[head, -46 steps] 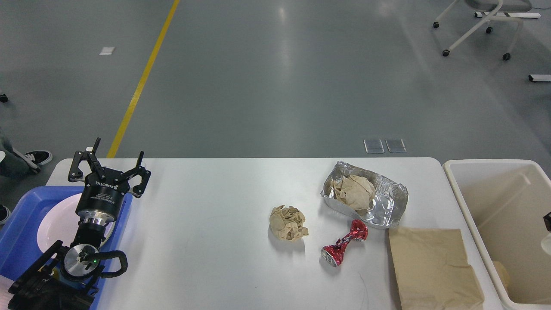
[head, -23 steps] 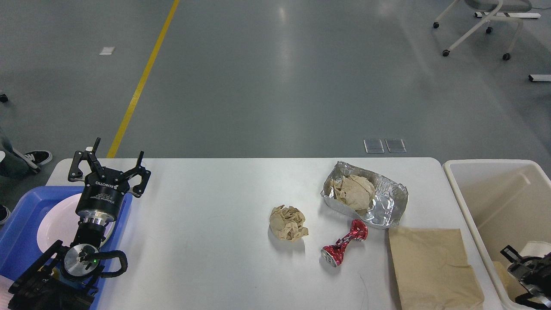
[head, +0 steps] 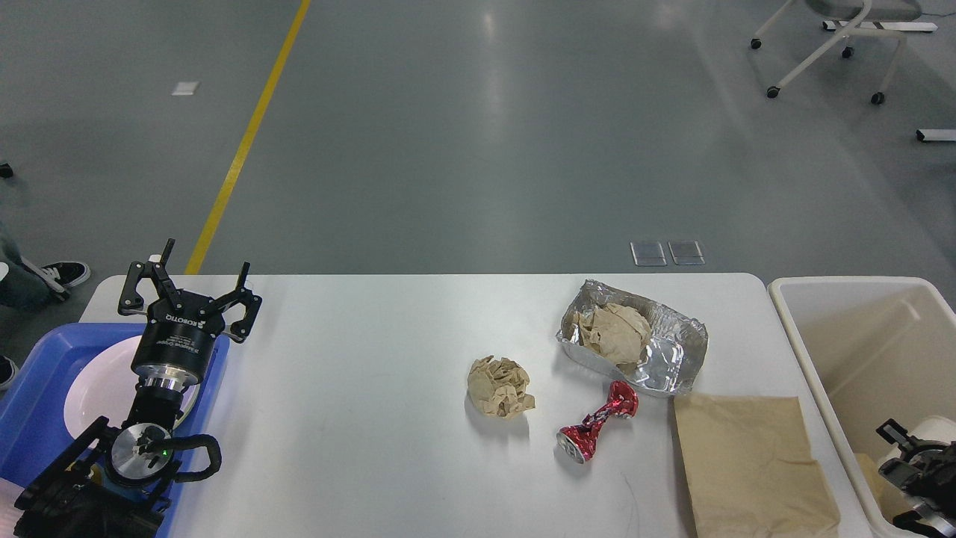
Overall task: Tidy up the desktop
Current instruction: 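Open the right gripper inside the bin to drop the napkin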
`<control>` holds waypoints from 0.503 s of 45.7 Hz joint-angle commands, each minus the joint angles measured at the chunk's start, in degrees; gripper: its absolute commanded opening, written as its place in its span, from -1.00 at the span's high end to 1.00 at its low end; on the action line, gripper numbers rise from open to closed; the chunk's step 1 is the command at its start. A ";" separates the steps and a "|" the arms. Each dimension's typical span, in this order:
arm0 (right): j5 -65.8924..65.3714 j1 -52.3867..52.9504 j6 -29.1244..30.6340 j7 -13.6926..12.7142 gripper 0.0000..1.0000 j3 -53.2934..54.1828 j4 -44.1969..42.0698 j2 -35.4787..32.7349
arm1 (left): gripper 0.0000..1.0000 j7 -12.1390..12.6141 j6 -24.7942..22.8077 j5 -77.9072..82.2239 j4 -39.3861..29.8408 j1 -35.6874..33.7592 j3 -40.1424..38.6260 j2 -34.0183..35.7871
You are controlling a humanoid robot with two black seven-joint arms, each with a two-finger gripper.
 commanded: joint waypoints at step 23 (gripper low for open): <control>-20.99 28.94 13.42 -0.53 -1.00 -2.34 24.20 -15.47 | -0.93 0.09 -0.03 0.00 0.00 0.00 0.00 0.01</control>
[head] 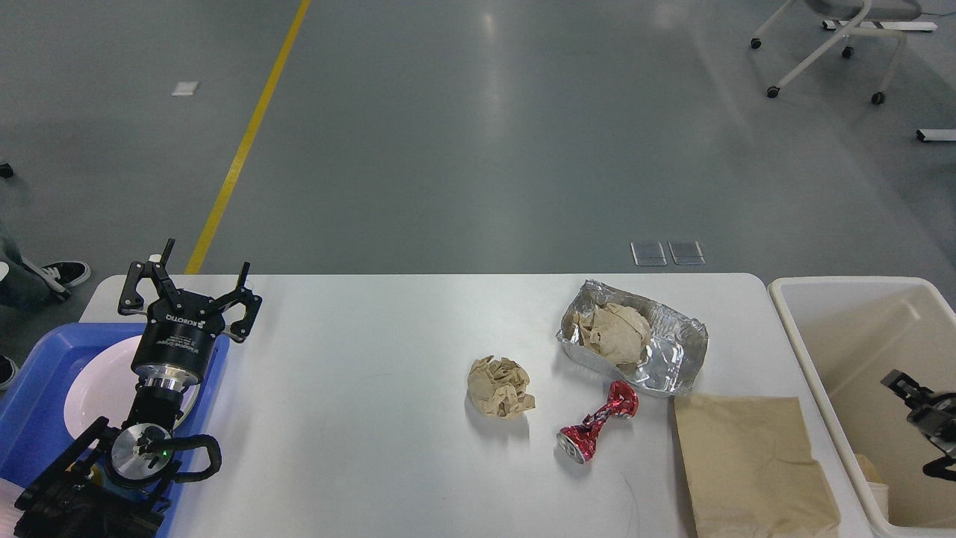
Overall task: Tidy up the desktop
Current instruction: 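Open the right gripper inside the bin to drop the napkin, then raise the right gripper and move it over the brown paper bag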
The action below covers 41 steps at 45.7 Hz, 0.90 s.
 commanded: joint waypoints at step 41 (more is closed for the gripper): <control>-6.74 97.22 47.78 -0.45 -0.97 -23.50 68.81 4.85 | -0.93 0.00 0.05 0.00 0.00 0.00 0.01 0.02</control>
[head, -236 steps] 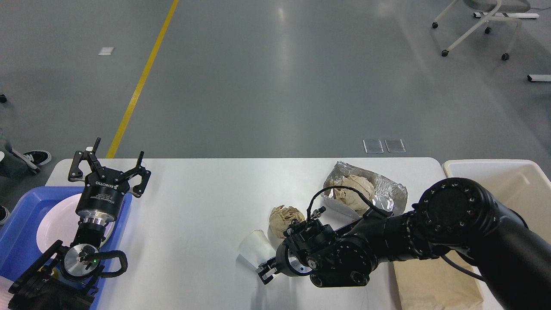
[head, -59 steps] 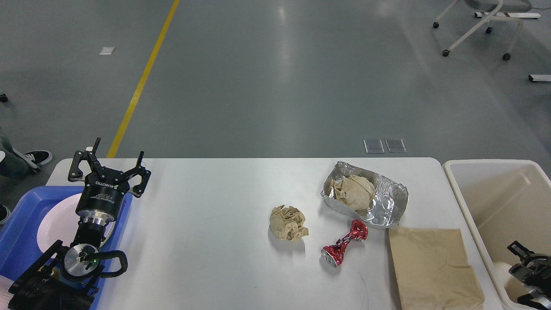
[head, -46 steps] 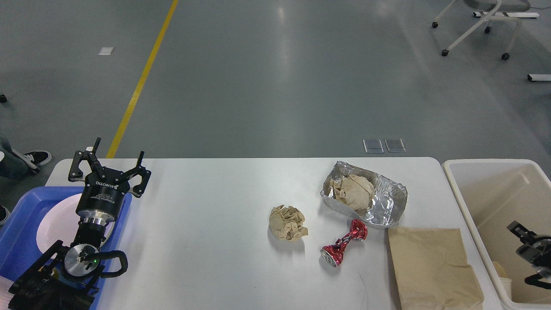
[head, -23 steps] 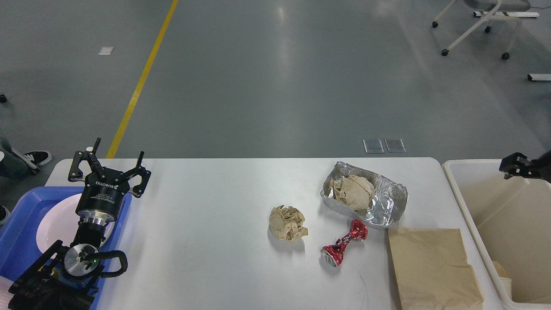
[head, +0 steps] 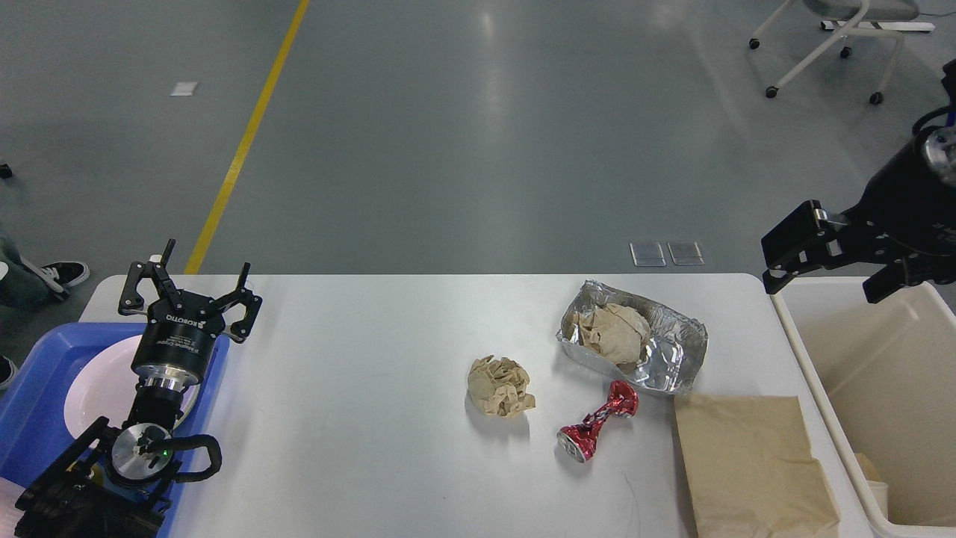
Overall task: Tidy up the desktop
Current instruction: 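Raise the right gripper and move it over the brown paper bag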
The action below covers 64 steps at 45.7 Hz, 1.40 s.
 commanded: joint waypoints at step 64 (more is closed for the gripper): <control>-16.04 -46.82 -30.39 0.10 -0.89 5.67 -6.17 -10.21 | -0.93 -0.05 -0.06 0.00 0.00 -0.01 -0.10 0.02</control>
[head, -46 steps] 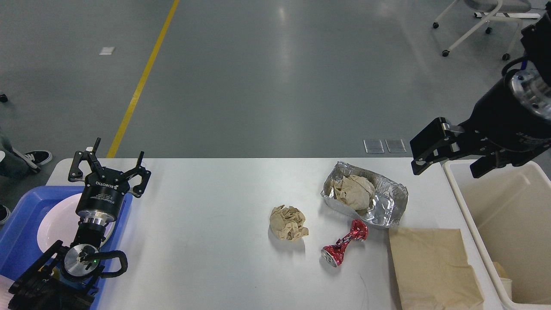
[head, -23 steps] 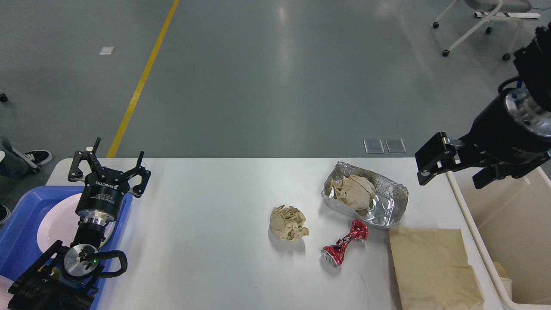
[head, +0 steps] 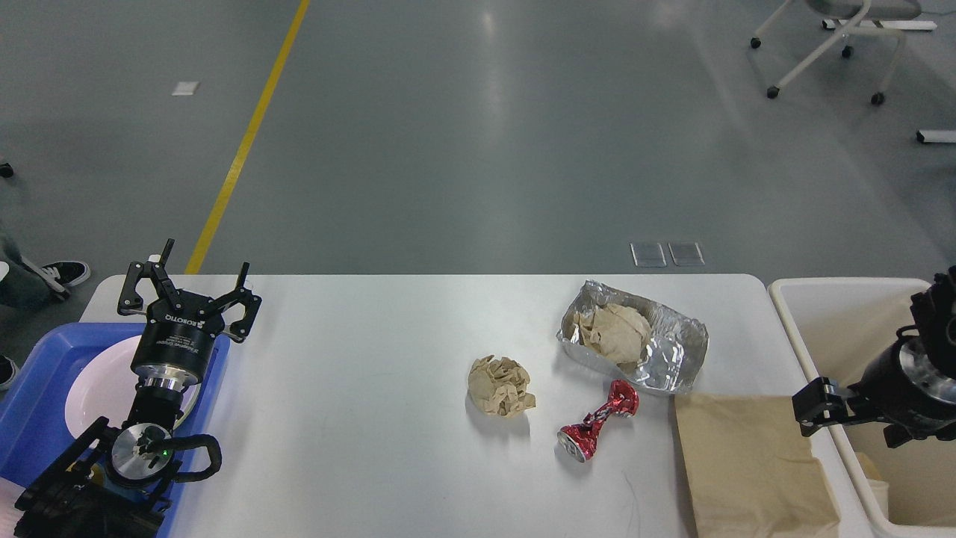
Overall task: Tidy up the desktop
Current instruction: 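Raise the right gripper and move it over the brown paper bag, then lower the right gripper and grasp the brown paper bag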
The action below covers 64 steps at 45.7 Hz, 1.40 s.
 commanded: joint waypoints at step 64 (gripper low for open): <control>1.08 -37.41 -11.72 0.00 1.00 17.31 -19.56 6.77 | -0.93 0.01 0.07 0.00 0.00 0.01 0.03 -0.01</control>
